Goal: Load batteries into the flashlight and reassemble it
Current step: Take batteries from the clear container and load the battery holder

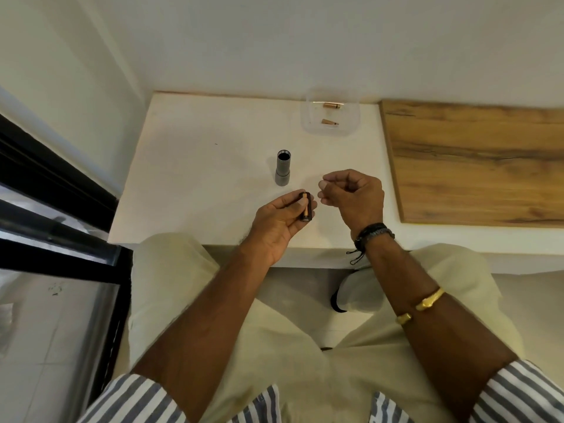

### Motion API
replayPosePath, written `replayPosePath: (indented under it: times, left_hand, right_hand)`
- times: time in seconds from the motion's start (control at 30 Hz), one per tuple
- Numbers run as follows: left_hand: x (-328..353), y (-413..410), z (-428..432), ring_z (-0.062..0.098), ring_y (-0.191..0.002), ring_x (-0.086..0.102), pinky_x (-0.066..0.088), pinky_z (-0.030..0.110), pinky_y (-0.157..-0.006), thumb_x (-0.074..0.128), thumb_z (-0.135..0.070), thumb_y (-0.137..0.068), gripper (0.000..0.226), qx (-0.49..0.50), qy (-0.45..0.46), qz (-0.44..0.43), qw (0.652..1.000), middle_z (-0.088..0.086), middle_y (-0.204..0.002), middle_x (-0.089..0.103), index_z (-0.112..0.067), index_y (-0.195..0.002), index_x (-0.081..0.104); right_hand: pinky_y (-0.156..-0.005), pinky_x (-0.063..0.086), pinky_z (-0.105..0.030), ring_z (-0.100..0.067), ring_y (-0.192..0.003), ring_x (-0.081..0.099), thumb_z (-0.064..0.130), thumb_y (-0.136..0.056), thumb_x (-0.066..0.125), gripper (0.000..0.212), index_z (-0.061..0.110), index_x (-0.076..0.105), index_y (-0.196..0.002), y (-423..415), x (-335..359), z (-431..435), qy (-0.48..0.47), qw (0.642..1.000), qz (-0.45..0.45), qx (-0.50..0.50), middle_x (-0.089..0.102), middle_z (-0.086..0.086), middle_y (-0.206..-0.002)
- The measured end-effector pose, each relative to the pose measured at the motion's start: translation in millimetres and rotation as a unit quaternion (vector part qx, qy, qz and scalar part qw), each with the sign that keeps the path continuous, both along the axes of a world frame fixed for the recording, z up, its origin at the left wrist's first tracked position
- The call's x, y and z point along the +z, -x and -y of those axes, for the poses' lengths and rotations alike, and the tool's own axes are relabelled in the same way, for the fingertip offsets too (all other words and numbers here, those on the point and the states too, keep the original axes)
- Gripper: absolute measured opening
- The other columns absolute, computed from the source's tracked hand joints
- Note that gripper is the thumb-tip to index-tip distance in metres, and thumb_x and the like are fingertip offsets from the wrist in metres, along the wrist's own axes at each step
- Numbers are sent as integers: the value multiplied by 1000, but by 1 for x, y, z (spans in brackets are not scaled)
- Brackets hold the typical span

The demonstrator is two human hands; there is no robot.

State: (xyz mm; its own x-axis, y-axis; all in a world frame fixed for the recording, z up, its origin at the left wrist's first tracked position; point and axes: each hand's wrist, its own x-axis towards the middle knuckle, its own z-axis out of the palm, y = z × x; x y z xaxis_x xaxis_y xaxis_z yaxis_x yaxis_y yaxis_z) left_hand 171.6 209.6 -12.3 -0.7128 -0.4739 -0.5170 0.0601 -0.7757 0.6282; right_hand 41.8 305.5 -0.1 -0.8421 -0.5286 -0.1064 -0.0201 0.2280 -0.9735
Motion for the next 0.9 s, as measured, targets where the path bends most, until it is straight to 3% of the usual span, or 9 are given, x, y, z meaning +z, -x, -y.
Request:
replayPosePath:
  times: [0.2,0.4,0.47,0.57,0.7,0.9]
  left_hand:
    - [-10,4,10,29,-96,73,60,35,-83,60,2,-93,29,63,-57,7,996,23,-109,71,6,-121,62]
    - [-14,6,18,31,-97,73,61,36,-81,55,2,-96,24,72,-84,-5,994,25,-109,70,5,-119,62]
    - [-16,6,21,31,-98,73,61,37,-83,52,3,-97,23,78,-91,-10,993,23,-107,71,6,-118,61]
    - [-19,6,25,32,-102,71,60,39,-86,48,3,-99,22,83,-98,-11,992,23,-106,72,6,-118,61]
    - [-20,7,29,33,-105,70,60,40,-86,49,3,-99,24,83,-108,-12,991,24,-115,69,5,-120,61]
    - [-12,8,29,31,-106,70,59,39,-87,56,-2,-96,28,56,-117,-40,991,22,-109,71,6,-122,60]
  right_hand:
    - [-54,57,-26,-20,-65,74,7,-84,79,8,7,77,-91,58,9,37,-1,999,13,-43,77,-11,-77]
    - [-68,64,-35,-19,-72,75,7,-84,77,6,10,78,-89,121,15,84,-93,989,-101,-46,77,-9,-82]
    - [-80,61,-33,-21,-85,75,11,-83,76,9,13,80,-92,140,16,101,-153,972,-176,-22,79,-7,-89]
    - [-84,54,-21,-20,-96,73,16,-84,76,15,17,82,-98,161,15,123,-256,929,-263,41,79,-4,-102]
    - [-93,58,-38,-28,-102,71,14,-81,81,19,14,81,-99,180,8,145,-355,890,-271,92,76,-9,-109]
    - [-91,59,-45,-36,-104,68,25,-84,77,31,13,73,-112,185,0,155,-459,815,-330,127,72,-13,-113]
